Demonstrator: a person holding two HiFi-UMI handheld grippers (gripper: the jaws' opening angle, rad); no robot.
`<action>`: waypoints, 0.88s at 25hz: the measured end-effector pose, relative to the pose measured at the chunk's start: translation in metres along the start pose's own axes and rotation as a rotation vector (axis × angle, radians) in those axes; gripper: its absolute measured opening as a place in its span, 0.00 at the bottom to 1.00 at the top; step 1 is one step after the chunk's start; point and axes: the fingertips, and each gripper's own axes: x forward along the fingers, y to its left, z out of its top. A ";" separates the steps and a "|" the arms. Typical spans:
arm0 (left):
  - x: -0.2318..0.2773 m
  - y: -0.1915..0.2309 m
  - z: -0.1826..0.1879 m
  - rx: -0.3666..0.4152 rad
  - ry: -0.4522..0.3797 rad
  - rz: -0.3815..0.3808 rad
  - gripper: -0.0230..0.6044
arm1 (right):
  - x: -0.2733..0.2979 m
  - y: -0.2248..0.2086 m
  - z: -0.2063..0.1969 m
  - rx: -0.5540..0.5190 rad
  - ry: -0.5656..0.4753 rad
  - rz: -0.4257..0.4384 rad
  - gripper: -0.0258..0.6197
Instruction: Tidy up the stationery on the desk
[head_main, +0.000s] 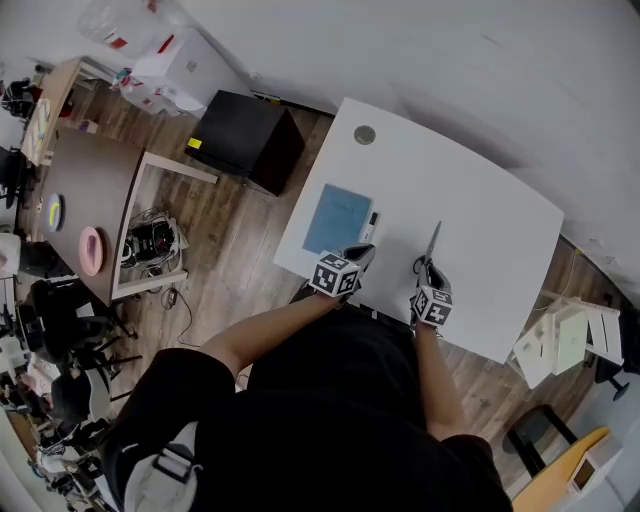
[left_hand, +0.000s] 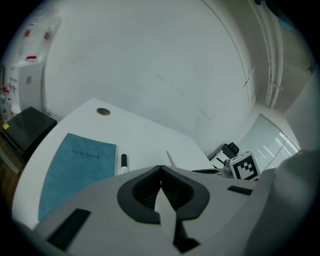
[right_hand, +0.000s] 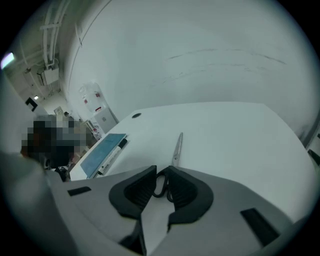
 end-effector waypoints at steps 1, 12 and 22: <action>-0.003 0.004 0.002 0.001 -0.007 0.000 0.06 | 0.003 -0.001 -0.003 0.001 0.015 -0.015 0.16; -0.021 0.031 -0.001 -0.011 0.010 -0.016 0.06 | 0.026 -0.016 -0.030 0.031 0.168 -0.170 0.20; -0.033 0.051 0.006 0.027 0.018 -0.031 0.06 | 0.026 -0.013 -0.025 0.049 0.147 -0.226 0.18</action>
